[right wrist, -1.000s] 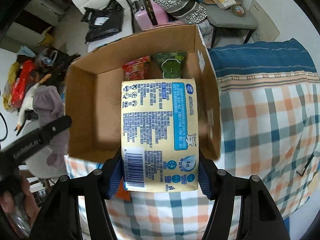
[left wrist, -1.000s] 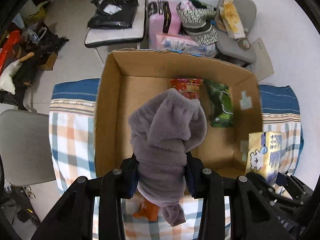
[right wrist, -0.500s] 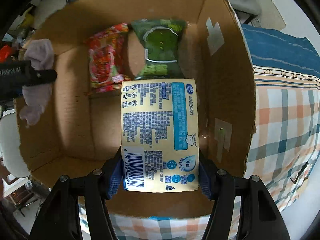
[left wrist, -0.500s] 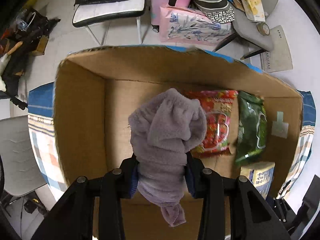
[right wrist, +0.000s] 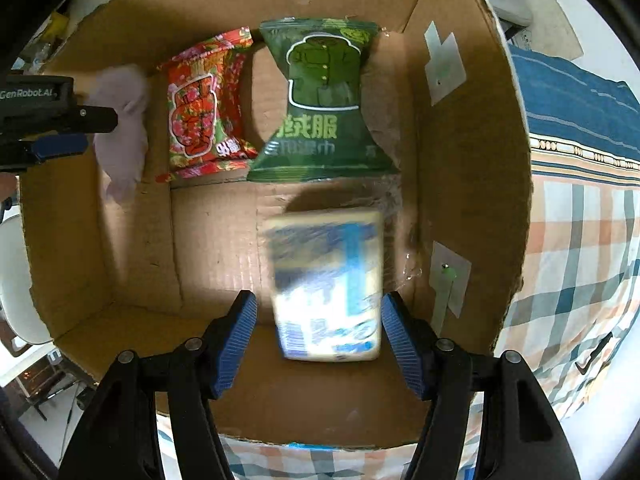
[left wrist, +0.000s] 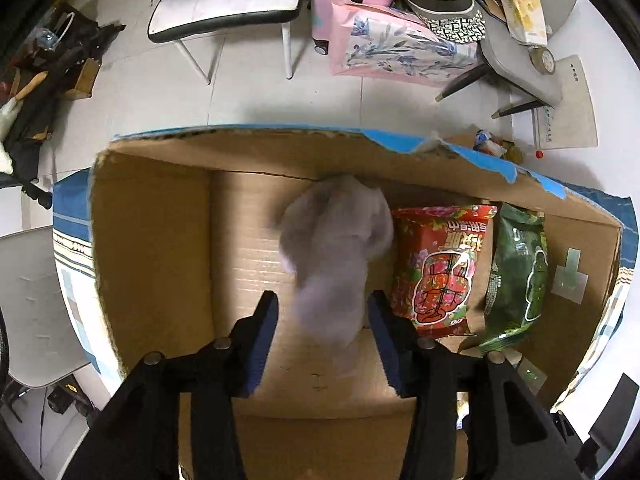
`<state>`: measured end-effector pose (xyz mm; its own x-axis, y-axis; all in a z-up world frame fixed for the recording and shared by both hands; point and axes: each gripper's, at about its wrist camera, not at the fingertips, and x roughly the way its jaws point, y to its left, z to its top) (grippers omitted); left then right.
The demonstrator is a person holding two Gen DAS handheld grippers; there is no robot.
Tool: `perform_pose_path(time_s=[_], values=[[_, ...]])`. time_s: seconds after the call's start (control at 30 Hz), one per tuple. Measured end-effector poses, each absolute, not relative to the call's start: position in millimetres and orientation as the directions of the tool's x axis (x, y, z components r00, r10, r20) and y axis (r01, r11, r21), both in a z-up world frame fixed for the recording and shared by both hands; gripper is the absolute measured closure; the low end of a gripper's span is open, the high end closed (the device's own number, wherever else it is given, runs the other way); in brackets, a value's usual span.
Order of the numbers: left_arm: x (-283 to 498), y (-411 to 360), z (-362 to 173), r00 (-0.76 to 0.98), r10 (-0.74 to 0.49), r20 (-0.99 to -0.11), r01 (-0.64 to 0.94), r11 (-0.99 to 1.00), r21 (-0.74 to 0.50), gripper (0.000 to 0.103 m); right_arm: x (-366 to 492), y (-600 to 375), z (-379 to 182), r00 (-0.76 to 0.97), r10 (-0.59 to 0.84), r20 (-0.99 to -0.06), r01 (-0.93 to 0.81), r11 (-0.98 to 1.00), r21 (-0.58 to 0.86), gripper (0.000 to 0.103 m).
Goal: Organize soft objects
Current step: 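Carry sock and tissue pack into the box and open both tools, then grasp the blue tube snack with the left tool while the right tool grasps the orange bag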
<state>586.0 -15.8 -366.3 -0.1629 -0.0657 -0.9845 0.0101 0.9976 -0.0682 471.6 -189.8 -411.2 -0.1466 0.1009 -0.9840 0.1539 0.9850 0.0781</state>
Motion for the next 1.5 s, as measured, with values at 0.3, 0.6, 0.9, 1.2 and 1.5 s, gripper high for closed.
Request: perform_pose_path(time_s=[0.3, 0.6, 0.9, 1.2, 1.5], values=[[571.1, -13.0, -335.5, -0.089, -0.05, -0.995, 0.021, 0.998, -0.052, 0.037, 473.6, -185.0, -381.9, -0.106, 0.096, -0.99, 0.144, 0.986, 0.08, 0.026], [527.0, -2.6, -299.9, 0.007, -0.046, -0.999, 0.033, 0.998, -0.046, 0.006, 451.1, -194.9, -352.2, -0.048, 0.098, -0.994, 0.16, 0.983, 0.09, 0.002], [458.5, -14.1, -259.7, 0.145, -0.017, -0.989, 0.098, 0.995, -0.003, 0.003, 422.0, -192.4, -323.8, 0.031, 0.051, -0.998, 0.151, 0.987, 0.055, 0.0], [391.6, -10.5, -216.8, 0.27, -0.033, -0.962, 0.09, 0.996, -0.009, 0.003, 376.8, -195.0, -279.4, 0.135, 0.025, -0.991, 0.147, 0.988, 0.045, 0.0], [343.2, -6.5, -165.0, 0.37, -0.063, -0.927, 0.098, 0.995, -0.029, 0.003, 330.4, -189.8, -224.9, 0.24, 0.037, -0.97, 0.129, 0.989, 0.07, 0.0]])
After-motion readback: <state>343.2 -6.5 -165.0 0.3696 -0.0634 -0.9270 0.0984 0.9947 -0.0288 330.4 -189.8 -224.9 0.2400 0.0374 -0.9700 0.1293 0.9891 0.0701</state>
